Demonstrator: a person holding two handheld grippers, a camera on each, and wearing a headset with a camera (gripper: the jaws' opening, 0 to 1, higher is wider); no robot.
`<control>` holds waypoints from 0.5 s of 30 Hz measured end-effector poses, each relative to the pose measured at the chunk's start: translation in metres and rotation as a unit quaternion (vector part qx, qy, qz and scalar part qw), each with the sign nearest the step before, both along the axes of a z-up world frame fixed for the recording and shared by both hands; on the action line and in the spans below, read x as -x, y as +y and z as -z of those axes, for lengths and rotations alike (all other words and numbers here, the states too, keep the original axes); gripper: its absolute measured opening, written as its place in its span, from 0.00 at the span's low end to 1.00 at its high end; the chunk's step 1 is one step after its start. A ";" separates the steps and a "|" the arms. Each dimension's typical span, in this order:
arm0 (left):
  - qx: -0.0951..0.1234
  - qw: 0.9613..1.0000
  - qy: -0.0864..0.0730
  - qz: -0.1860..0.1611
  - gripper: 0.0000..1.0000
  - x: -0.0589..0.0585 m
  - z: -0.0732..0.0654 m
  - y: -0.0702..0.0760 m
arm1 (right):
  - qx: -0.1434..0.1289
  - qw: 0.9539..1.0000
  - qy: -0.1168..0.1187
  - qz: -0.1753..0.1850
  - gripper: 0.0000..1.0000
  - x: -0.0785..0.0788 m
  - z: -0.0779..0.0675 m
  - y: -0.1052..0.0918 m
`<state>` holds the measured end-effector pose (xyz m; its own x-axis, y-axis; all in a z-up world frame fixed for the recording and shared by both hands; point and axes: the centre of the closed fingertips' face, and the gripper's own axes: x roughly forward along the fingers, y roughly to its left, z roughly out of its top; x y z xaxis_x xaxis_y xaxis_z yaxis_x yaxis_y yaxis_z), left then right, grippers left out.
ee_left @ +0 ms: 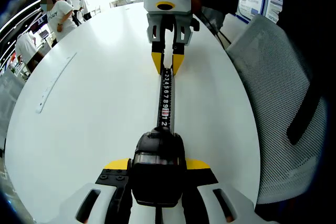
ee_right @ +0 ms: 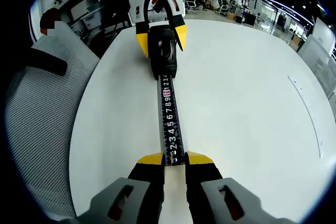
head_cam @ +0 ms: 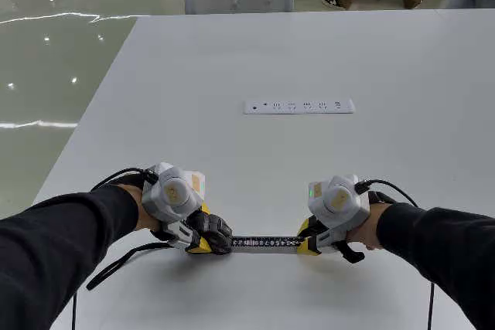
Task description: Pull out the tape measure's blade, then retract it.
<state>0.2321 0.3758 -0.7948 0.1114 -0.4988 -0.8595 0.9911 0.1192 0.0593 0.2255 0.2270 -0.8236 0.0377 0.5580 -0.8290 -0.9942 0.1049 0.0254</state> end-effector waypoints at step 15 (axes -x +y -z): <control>0.001 1.000 0.001 -0.002 0.32 0.000 0.000 0.000 | 0.002 1.000 0.005 0.010 0.10 0.000 0.000 -0.019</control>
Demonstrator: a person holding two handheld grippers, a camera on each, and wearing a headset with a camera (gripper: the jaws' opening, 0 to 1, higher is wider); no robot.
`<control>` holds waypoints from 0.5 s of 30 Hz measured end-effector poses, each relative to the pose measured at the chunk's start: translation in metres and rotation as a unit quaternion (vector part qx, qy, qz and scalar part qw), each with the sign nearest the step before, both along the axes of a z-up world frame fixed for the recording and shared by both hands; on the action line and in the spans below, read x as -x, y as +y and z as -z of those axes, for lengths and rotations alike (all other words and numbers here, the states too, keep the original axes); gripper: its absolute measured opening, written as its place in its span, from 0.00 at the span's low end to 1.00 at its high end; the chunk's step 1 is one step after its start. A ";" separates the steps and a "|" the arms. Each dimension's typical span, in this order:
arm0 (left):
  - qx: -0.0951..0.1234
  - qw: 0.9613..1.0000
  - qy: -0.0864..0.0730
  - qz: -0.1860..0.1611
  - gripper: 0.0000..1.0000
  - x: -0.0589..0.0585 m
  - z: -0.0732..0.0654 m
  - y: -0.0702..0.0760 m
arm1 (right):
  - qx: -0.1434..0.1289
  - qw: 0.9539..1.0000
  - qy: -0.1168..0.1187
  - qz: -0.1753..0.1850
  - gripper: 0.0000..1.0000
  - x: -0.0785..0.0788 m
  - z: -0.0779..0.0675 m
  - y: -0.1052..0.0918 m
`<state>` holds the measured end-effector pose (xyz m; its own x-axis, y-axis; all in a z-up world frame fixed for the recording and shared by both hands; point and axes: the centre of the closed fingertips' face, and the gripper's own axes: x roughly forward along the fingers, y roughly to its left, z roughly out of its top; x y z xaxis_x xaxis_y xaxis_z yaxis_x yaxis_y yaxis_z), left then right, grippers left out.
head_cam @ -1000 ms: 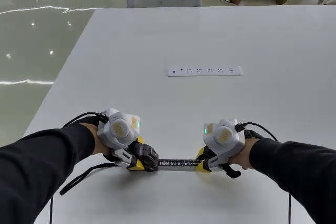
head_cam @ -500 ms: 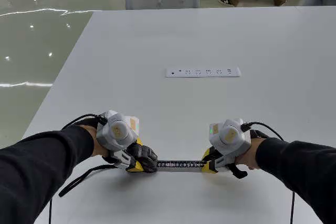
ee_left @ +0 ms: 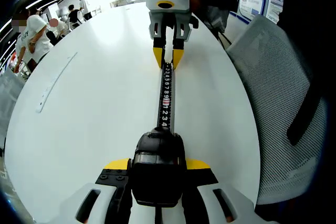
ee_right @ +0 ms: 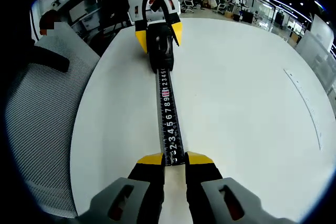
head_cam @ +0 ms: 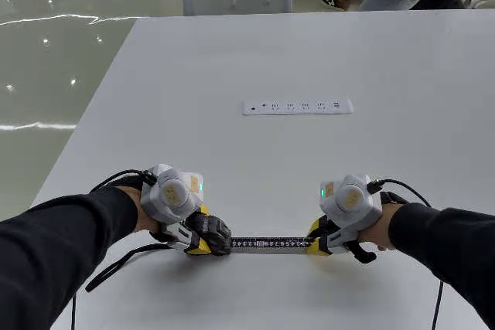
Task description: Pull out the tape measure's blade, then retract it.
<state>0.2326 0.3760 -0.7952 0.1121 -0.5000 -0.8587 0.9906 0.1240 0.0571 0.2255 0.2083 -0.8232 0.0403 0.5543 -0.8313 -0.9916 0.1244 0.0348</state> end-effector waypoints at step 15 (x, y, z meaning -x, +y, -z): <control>0.002 1.000 0.001 -0.002 0.32 0.000 0.000 0.000 | 0.003 1.000 0.003 0.008 0.10 -0.001 0.000 -0.019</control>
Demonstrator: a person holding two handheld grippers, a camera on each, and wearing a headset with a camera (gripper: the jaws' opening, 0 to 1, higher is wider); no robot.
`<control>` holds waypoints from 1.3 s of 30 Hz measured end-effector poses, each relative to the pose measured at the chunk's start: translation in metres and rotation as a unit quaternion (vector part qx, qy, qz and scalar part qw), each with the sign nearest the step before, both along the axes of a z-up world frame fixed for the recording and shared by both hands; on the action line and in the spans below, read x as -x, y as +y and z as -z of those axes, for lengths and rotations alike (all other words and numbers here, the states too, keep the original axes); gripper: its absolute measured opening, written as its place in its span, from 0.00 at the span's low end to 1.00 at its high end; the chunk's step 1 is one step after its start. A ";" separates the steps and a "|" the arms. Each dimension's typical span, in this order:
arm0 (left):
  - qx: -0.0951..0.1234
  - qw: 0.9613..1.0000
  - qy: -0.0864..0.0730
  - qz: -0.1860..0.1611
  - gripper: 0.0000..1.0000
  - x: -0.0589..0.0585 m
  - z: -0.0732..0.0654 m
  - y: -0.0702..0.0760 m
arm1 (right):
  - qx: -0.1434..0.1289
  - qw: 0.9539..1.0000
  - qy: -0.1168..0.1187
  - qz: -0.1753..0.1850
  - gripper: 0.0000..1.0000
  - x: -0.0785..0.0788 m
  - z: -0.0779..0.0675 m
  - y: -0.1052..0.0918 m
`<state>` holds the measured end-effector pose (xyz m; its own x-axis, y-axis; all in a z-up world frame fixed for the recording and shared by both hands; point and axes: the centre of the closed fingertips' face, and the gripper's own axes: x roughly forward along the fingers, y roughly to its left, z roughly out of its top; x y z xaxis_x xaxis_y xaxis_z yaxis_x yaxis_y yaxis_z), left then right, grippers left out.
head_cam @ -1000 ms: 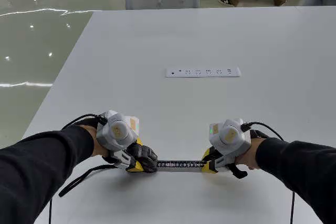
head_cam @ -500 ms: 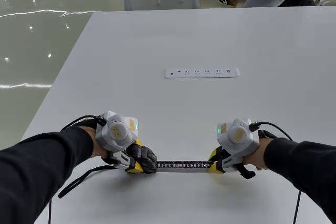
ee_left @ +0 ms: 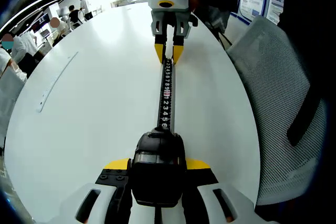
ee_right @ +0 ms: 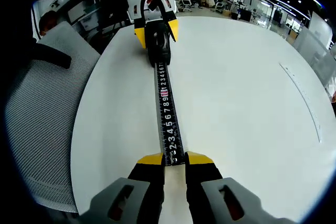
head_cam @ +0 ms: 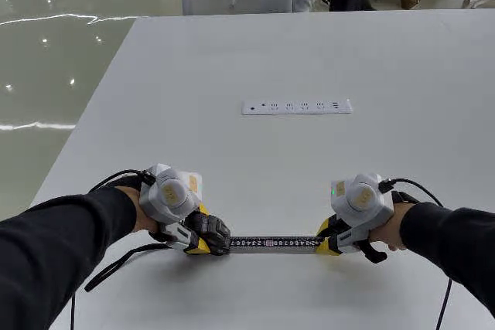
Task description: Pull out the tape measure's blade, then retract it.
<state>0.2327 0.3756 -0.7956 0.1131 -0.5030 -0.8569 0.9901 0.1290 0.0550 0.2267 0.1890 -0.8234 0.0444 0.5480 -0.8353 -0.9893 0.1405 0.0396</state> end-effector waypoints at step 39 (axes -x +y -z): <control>0.002 1.000 0.000 -0.004 0.32 0.000 0.000 0.000 | 0.019 1.000 0.001 0.013 0.10 0.000 -0.003 -0.047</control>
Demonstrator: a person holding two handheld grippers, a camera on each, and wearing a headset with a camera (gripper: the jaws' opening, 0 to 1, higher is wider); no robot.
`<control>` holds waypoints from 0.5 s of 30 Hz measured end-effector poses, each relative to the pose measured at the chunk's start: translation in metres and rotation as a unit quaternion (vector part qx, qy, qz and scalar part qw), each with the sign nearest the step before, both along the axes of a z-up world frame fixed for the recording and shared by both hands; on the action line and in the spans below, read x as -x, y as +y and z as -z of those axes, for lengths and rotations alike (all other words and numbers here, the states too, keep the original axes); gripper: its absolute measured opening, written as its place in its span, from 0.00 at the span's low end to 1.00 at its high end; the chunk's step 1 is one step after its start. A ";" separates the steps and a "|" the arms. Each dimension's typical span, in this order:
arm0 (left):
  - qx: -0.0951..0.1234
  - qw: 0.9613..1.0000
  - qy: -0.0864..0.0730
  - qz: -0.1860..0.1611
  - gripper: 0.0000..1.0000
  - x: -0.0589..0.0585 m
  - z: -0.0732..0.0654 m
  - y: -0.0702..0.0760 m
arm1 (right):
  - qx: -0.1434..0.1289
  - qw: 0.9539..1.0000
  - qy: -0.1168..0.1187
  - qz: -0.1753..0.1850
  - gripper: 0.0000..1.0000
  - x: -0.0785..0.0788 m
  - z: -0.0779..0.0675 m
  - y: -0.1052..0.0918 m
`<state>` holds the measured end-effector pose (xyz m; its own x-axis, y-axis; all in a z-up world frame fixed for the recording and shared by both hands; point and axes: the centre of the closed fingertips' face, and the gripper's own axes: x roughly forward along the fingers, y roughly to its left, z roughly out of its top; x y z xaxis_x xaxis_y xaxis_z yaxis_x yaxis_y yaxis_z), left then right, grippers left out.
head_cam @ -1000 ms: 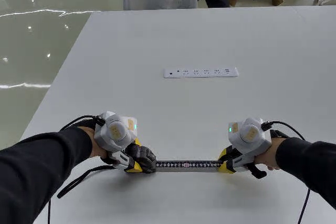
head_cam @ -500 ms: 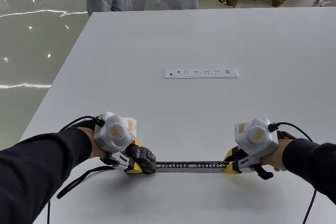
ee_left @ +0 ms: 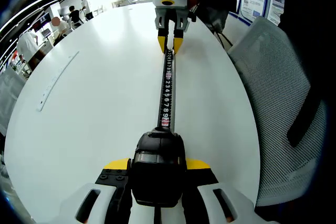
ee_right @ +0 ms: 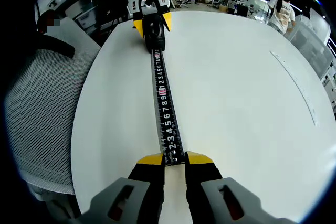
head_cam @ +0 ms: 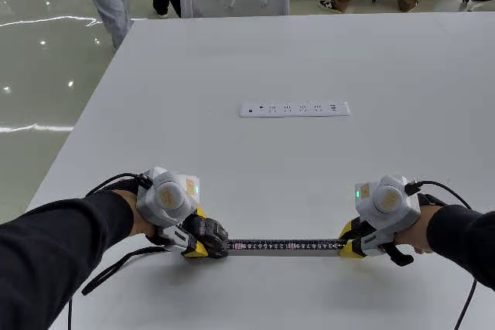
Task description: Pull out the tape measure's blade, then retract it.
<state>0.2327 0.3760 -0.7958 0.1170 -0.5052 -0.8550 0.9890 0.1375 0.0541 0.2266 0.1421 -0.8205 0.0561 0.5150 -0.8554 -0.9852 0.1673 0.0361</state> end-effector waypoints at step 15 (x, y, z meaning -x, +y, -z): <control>0.000 1.000 0.001 -0.001 0.33 0.000 0.000 0.000 | 0.011 1.000 0.000 0.010 0.10 -0.001 0.002 -0.020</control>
